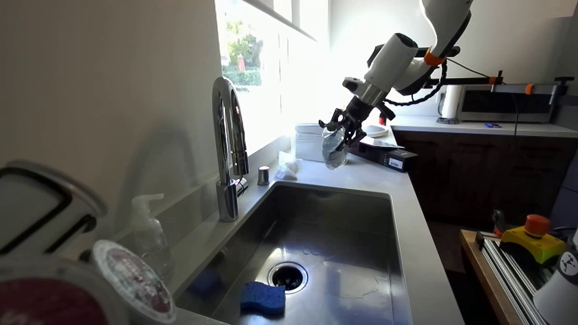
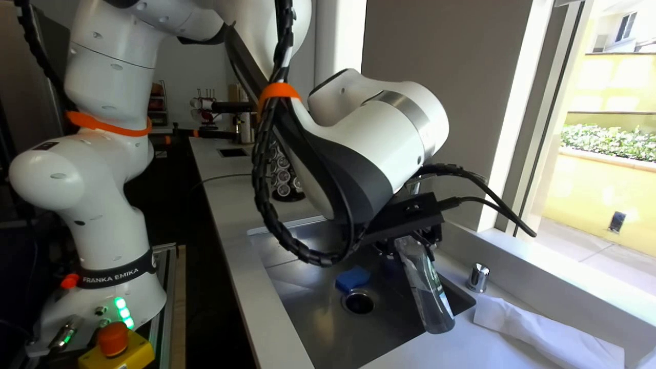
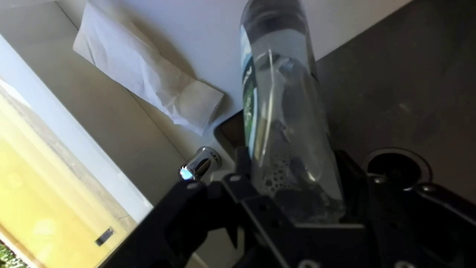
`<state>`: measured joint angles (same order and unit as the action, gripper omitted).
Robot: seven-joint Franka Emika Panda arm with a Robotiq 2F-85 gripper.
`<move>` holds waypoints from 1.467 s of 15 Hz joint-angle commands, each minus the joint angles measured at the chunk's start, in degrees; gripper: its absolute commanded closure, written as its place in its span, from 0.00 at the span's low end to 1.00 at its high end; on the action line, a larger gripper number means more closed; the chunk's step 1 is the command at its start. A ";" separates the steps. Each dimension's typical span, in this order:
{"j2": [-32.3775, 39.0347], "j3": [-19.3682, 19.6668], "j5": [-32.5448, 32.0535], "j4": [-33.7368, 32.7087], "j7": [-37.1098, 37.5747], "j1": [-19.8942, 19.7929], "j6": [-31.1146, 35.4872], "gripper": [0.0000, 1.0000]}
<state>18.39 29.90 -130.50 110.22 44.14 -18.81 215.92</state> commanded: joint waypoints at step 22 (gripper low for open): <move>15.50 1.05 7.30 -18.85 31.47 -4.44 15.01 0.68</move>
<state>31.95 30.79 -124.67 94.25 72.58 -22.25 228.68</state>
